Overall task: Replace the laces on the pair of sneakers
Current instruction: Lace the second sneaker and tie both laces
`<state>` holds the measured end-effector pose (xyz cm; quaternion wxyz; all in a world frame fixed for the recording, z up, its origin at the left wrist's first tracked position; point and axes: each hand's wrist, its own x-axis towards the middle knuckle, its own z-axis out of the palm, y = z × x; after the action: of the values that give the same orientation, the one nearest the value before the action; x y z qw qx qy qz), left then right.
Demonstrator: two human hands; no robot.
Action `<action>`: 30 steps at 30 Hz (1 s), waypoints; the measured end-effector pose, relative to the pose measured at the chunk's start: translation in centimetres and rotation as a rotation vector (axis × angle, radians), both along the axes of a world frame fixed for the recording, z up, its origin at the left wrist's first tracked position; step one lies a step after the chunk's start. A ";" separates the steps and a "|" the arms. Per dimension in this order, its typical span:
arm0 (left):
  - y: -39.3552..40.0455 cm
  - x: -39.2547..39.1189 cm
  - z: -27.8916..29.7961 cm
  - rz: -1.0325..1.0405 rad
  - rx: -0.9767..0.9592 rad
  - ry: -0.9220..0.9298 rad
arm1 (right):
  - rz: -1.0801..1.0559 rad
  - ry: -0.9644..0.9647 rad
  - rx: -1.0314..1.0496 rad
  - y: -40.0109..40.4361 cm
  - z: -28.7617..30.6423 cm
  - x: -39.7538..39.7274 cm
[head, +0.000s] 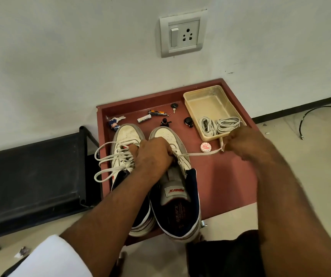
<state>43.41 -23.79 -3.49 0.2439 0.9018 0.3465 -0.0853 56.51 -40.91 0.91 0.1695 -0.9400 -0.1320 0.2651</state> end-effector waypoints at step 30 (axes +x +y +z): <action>-0.2 -0.2 0.2 -0.045 0.030 -0.007 | 0.282 -0.112 0.052 3.6 -2.5 -3.4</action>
<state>43.23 -23.97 -3.26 0.2295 0.9132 0.3264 -0.0826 53.09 -37.28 -1.62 0.1474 -0.9207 -0.2790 0.2298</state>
